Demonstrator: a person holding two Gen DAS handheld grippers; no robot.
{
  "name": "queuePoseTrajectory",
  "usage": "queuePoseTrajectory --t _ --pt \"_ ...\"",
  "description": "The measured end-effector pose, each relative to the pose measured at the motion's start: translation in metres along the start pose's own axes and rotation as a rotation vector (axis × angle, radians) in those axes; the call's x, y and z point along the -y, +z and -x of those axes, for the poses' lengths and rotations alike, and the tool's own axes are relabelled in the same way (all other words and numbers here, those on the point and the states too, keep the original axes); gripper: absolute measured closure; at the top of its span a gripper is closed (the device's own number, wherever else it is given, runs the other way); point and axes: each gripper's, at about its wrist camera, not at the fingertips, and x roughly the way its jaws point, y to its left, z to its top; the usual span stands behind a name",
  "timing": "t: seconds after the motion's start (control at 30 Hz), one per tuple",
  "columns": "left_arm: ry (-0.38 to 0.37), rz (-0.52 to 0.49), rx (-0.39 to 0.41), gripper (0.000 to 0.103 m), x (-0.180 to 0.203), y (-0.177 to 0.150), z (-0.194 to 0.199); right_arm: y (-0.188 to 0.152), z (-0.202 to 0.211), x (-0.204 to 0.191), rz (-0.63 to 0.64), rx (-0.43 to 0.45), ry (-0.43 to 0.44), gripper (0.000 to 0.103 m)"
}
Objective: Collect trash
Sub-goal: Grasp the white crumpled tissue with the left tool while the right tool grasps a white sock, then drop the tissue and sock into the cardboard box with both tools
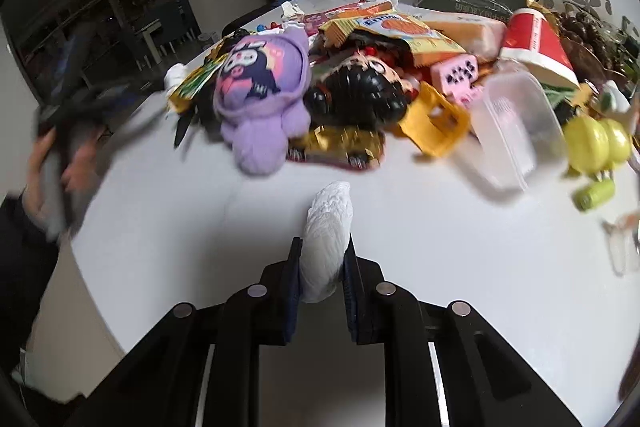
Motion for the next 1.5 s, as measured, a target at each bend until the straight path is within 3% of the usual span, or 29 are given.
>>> queuePoseTrajectory --t 0.07,0.13,0.17,0.2,0.3,0.43,0.5,0.63,0.77,0.87,1.07,1.1,1.13,1.17,1.27,1.37,1.47,1.5 --pt "0.012 0.010 -0.032 0.013 0.001 0.010 -0.020 -0.006 0.003 0.003 -0.004 0.003 0.008 0.084" --pt "0.040 0.006 -0.063 0.026 0.000 0.011 -0.029 -0.007 0.005 0.007 -0.014 0.005 0.015 0.084" --pt "0.088 -0.045 -0.042 0.043 0.005 0.010 -0.027 -0.008 0.006 0.007 -0.017 0.005 0.016 0.084" --pt "0.065 -0.057 -0.042 0.062 0.006 0.009 -0.025 -0.009 0.006 0.008 -0.019 0.008 0.017 0.084" --pt "0.051 -0.075 -0.022 0.063 0.006 -0.005 -0.005 -0.006 0.003 0.008 -0.022 0.013 0.019 0.084" --pt "-0.005 -0.106 0.072 0.063 0.009 -0.040 0.058 -0.013 0.019 0.001 -0.020 0.050 0.034 0.084" --pt "-0.077 -0.116 0.099 0.063 0.014 -0.067 0.098 -0.018 0.030 -0.002 -0.014 0.070 0.039 0.084" --pt "-0.166 -0.173 0.095 0.063 0.040 -0.141 0.163 -0.038 0.059 -0.020 0.005 0.107 0.059 0.084" --pt "-0.164 -0.266 0.079 0.063 0.072 -0.206 0.189 -0.068 0.088 -0.044 0.050 0.127 0.086 0.084" --pt "-0.207 -0.327 0.026 0.063 0.091 -0.240 0.185 -0.093 0.097 -0.061 0.090 0.099 0.111 0.084" --pt "-0.248 -0.394 -0.170 0.058 0.101 -0.288 0.145 -0.154 0.067 -0.076 0.116 -0.082 0.159 0.079" --pt "-0.250 -0.386 -0.216 0.054 0.100 -0.292 0.135 -0.161 0.057 -0.076 0.110 -0.121 0.165 0.072" --pt "-0.253 -0.370 -0.269 0.047 0.099 -0.297 0.123 -0.170 0.044 -0.077 0.104 -0.162 0.159 0.053" --pt "-0.262 -0.360 -0.311 0.030 0.099 -0.300 0.114 -0.176 0.035 -0.076 0.100 -0.181 0.150 0.044" --pt "-0.273 -0.314 -0.420 0.028 0.095 -0.308 0.090 -0.187 0.016 -0.073 0.084 -0.218 0.141 0.043" --pt "-0.262 -0.291 -0.442 0.028 0.091 -0.307 0.086 -0.179 0.030 -0.067 0.059 -0.153 0.144 0.043" --pt "-0.264 -0.298 -0.353 0.028 0.093 -0.292 0.105 -0.152 0.073 -0.046 0.049 0.024 0.093 0.042" --pt "-0.275 -0.303 -0.310 0.028 0.095 -0.284 0.114 -0.141 0.086 -0.036 0.042 0.080 0.059 0.035"
